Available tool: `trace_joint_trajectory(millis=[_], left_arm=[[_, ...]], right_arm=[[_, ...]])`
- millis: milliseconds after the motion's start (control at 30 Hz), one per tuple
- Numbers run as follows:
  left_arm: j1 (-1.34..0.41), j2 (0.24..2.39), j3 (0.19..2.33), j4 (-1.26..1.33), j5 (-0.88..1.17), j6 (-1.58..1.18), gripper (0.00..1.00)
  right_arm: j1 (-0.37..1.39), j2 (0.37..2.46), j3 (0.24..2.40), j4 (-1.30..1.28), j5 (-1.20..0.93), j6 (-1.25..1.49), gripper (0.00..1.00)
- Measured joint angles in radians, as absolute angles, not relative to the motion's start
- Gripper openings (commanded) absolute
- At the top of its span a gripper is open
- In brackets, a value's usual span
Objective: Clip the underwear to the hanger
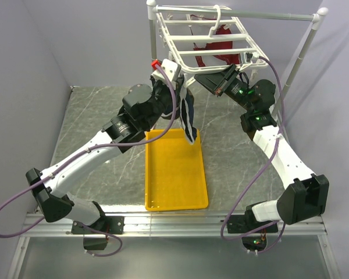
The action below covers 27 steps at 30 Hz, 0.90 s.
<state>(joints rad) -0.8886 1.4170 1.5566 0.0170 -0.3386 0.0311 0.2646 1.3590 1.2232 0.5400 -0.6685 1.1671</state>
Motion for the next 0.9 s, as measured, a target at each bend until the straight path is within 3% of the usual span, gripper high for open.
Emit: trace_joint_trajectory(millis=[533, 900], left_arm=[[-0.866, 1.439, 1.582, -0.008, -0.332, -0.049, 0.0], [-0.863, 1.447, 1.593, -0.021, -0.322, -0.068, 0.0]], right_arm=[[0.266, 1.374, 1.223, 0.576, -0.67, 1.198, 0.04], [0.266, 1.379, 1.223, 0.58, -0.67, 1.2, 0.28]])
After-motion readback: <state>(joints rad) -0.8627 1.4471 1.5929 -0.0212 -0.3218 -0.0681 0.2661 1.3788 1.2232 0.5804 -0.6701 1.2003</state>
